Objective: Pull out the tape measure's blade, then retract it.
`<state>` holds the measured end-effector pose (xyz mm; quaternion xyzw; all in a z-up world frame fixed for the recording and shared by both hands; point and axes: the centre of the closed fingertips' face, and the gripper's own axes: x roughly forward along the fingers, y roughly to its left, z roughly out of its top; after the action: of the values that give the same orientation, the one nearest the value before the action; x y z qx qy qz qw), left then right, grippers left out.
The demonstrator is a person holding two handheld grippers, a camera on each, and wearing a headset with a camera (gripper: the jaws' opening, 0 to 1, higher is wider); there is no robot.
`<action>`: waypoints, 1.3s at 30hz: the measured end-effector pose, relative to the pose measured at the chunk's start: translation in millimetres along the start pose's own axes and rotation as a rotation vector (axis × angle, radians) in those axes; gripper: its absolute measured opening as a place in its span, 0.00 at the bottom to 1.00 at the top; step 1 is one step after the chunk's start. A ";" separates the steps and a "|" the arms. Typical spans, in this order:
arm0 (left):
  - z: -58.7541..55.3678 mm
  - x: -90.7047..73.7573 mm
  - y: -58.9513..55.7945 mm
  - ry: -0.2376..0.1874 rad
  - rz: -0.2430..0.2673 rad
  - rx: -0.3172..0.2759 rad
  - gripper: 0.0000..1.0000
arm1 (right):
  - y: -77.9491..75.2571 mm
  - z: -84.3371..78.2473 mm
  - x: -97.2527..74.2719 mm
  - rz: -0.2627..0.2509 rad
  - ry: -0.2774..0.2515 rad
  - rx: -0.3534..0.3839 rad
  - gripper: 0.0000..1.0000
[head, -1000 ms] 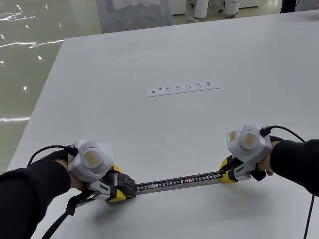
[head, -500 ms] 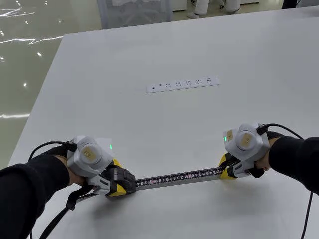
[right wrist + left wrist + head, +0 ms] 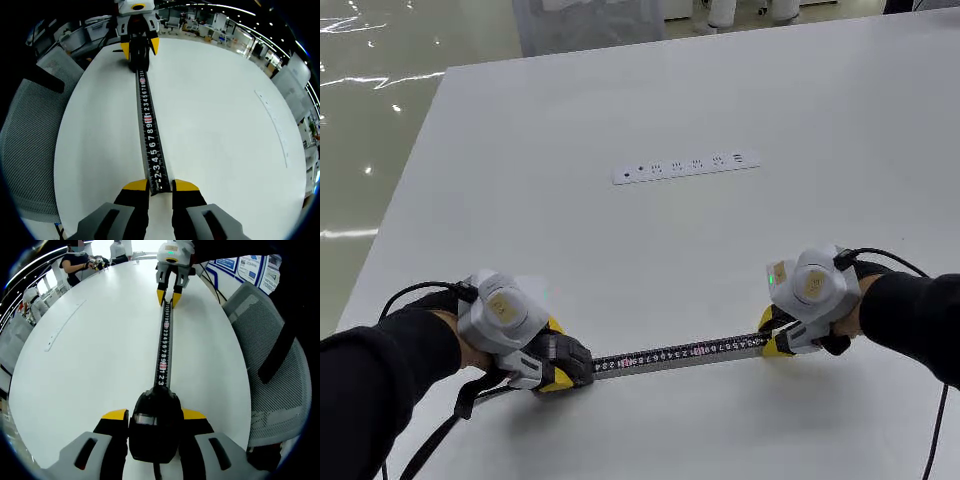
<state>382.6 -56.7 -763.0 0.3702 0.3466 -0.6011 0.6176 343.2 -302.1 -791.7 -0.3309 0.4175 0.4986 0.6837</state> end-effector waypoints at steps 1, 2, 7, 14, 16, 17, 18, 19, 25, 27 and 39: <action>-0.3 0.1 0.0 -0.001 0.001 -0.002 0.35 | -0.1 -0.2 -0.1 0.001 -0.001 0.006 0.13; -0.9 0.5 0.1 -0.003 0.004 -0.008 0.35 | -0.4 -0.4 -0.1 0.001 -0.002 0.016 0.13; -2.3 2.2 1.1 -0.008 0.023 0.000 0.35 | 0.4 -0.2 0.1 0.002 -0.004 0.048 0.13; -7.7 0.0 1.7 0.013 0.029 -0.016 0.35 | -1.3 -2.0 0.0 -0.009 -0.018 0.074 0.13; -9.9 -1.2 1.5 0.023 0.030 -0.020 0.35 | -2.6 -3.1 -1.2 -0.020 -0.025 0.113 0.17; -11.7 -2.3 1.8 0.026 0.029 -0.024 0.35 | -3.7 -3.6 -2.9 -0.026 -0.033 0.114 0.19; -13.1 -2.9 1.9 0.029 0.029 -0.026 0.35 | -4.3 -3.8 -4.7 -0.032 -0.037 0.118 0.19; -15.2 -4.0 2.5 0.033 0.031 -0.028 0.36 | -5.3 -4.8 -6.7 -0.037 -0.038 0.125 0.19; -16.0 -9.3 5.8 0.022 0.057 -0.045 0.39 | -9.5 -2.7 -14.9 -0.074 -0.067 0.163 0.26; -15.2 -11.2 7.8 0.012 0.068 -0.066 0.43 | -9.3 -2.3 -16.3 -0.080 -0.068 0.177 0.29; -15.0 -22.0 8.1 -0.054 0.107 -0.238 0.63 | -4.7 -2.8 -34.3 -0.162 -0.164 0.275 0.39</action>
<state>390.2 -32.9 -750.8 0.2956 0.3786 -0.5317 0.6976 341.8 -319.8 -761.9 -0.2248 0.3966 0.4056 0.7923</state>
